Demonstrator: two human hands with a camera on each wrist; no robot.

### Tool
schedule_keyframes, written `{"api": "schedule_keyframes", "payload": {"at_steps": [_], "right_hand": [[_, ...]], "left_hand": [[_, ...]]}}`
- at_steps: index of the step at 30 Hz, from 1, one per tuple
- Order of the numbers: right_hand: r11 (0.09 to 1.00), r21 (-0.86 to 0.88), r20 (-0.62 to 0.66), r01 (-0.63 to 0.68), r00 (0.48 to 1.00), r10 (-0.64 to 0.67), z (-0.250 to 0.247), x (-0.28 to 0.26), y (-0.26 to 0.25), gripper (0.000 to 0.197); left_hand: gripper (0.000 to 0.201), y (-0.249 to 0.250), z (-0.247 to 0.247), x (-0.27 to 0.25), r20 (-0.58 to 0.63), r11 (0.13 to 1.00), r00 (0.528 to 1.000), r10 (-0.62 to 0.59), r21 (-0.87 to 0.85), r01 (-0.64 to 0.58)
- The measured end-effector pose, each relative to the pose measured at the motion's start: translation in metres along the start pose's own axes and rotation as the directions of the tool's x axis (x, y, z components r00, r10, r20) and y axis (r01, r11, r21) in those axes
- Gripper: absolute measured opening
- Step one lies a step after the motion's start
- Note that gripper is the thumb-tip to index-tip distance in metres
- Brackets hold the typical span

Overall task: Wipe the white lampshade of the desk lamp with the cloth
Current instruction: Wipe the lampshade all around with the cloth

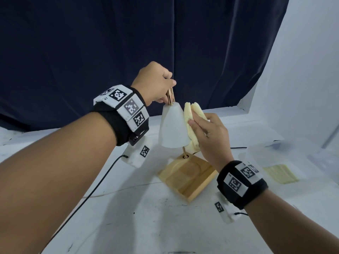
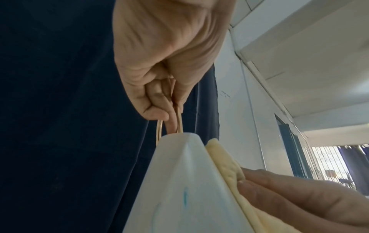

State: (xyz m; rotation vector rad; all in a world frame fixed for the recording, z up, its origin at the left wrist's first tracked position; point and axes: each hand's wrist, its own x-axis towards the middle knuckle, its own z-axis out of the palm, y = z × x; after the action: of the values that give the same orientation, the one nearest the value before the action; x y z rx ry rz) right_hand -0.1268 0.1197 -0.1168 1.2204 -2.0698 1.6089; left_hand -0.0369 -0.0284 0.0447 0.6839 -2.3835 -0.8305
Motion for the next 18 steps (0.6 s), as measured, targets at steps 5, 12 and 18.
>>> {"api": "schedule_keyframes", "payload": {"at_steps": [5, 12, 18], "right_hand": [[1.000, -0.020, 0.005, -0.023, 1.000, 0.023, -0.019, -0.012, 0.006, 0.032], [0.998, -0.047, -0.008, -0.040, 0.999, 0.039, -0.037, -0.027, 0.000, 0.029], [0.998, -0.025, -0.057, -0.050, 0.997, 0.049, -0.034, -0.038, -0.015, 0.031]], "left_hand": [[0.047, 0.005, 0.005, -0.009, 0.145, 0.998, 0.989, 0.043, -0.054, -0.035], [0.066, 0.006, -0.022, -0.014, 0.547, 0.982, 0.831, 0.097, -0.187, 0.008], [0.050, -0.001, -0.011, -0.020, 0.512, 0.950, 0.846, 0.149, -0.313, 0.021]]}}
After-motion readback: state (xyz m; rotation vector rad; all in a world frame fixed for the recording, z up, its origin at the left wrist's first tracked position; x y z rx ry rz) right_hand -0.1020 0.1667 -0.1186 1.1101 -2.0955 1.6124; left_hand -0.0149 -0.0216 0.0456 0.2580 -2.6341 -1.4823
